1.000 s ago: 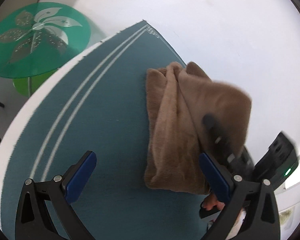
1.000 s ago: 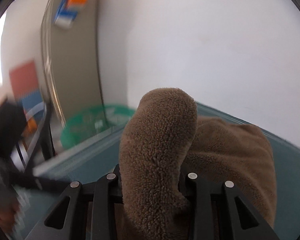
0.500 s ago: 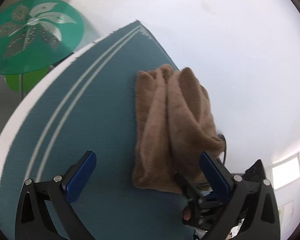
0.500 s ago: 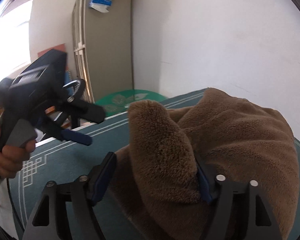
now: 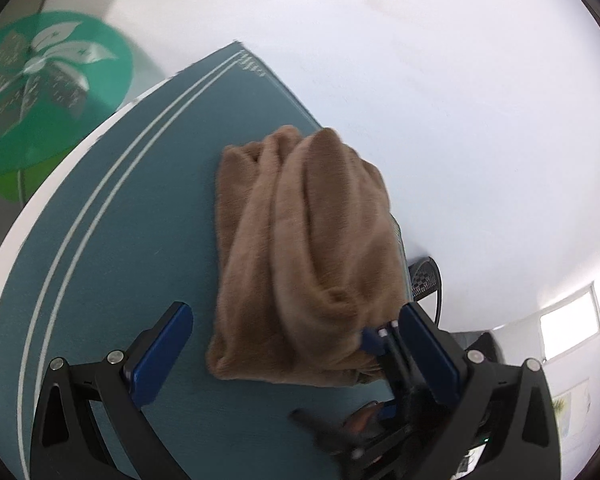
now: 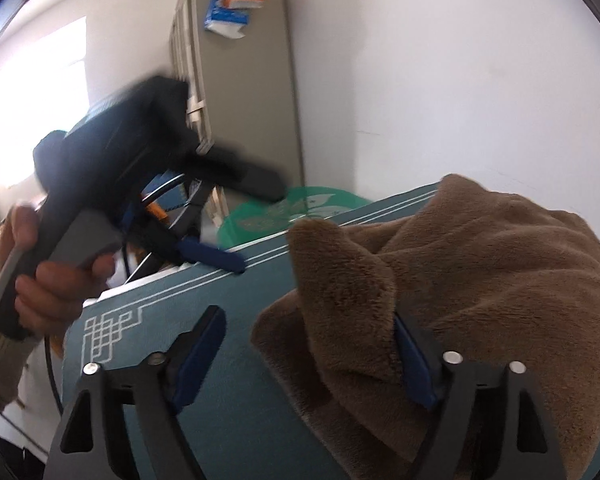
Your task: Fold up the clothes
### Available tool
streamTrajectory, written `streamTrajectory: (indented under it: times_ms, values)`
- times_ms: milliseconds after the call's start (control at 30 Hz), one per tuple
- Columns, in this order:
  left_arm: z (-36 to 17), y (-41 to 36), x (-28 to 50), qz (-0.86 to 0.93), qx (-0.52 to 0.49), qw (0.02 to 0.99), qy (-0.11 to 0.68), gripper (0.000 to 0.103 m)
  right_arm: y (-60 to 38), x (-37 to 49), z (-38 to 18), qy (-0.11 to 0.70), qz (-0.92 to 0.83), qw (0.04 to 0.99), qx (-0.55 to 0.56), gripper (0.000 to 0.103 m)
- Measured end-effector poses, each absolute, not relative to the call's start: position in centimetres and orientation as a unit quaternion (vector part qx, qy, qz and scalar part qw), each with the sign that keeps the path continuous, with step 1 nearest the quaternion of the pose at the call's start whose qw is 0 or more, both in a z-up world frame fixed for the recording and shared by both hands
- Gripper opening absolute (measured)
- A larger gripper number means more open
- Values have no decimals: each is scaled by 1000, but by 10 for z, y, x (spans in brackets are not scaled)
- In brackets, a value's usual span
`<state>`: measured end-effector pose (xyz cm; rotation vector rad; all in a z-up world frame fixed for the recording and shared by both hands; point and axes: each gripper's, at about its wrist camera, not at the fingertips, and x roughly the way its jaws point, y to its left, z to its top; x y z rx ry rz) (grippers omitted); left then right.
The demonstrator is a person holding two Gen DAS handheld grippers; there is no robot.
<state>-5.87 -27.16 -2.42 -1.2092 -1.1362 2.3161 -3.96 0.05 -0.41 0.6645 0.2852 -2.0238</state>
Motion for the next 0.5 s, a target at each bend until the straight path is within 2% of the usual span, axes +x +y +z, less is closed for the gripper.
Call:
streamTrajectory:
  times_ms: [233, 500]
  values:
    - [-14, -241, -81, 805, -451, 155, -354, 103, 23, -38, -2, 69, -817, 498, 282, 86]
    - [-15, -214, -105, 792, -489, 161, -330, 103, 33, -32, -3, 55, -815, 506, 277, 86]
